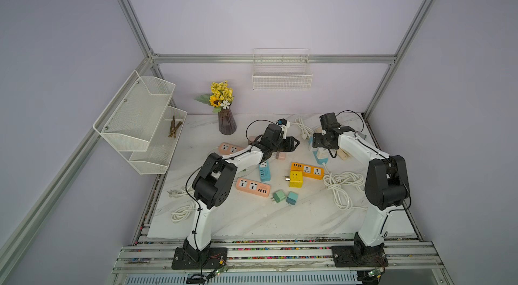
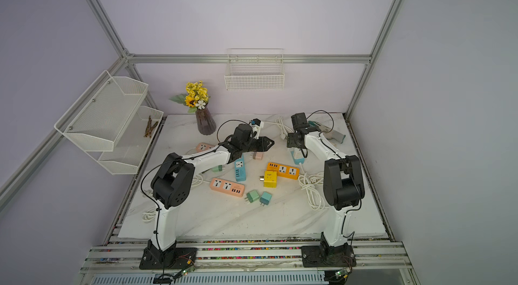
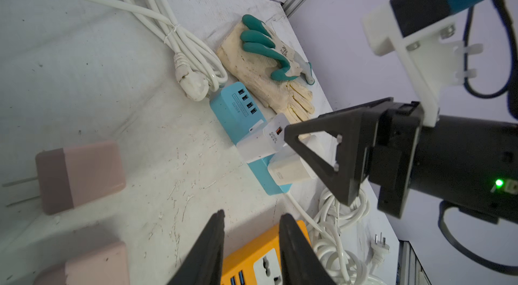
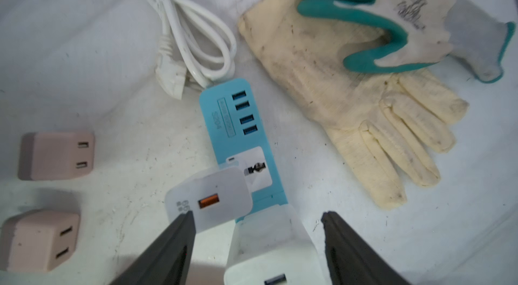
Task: Pull the plug off the socket
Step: Remove the plug from the socket.
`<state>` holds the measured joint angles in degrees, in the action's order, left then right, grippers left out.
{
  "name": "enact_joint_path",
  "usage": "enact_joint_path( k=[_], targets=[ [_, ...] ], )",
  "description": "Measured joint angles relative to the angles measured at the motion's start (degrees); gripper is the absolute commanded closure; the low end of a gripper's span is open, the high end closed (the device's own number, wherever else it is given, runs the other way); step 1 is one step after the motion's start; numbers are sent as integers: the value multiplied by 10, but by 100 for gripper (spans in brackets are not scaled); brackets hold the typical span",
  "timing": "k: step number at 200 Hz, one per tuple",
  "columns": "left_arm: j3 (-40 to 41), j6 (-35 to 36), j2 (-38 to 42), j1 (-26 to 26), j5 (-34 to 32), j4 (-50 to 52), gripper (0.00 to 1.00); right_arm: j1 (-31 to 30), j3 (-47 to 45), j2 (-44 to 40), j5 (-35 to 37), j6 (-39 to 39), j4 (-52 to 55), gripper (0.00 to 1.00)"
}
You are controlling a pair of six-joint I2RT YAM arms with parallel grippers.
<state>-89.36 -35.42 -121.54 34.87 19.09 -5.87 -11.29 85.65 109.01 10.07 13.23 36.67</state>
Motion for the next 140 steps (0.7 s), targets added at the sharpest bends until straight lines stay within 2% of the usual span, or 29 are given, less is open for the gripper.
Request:
enact_joint_path(
  k=[32, 47, 99, 140],
  targets=[
    [-31, 6, -33, -3, 0, -13, 63, 3, -3, -1, -20, -30, 11, 21],
    [-31, 21, -37, -3, 0, -26, 57, 4, -3, -1, -20, -38, 14, 20],
    [12, 143, -39, -3, 7, -106, 55, 7, -5, -1, -24, -58, 53, 12],
    [66, 194, -39, -3, 14, -148, 58, 12, -3, 1, -22, -74, 75, 19]
  ],
)
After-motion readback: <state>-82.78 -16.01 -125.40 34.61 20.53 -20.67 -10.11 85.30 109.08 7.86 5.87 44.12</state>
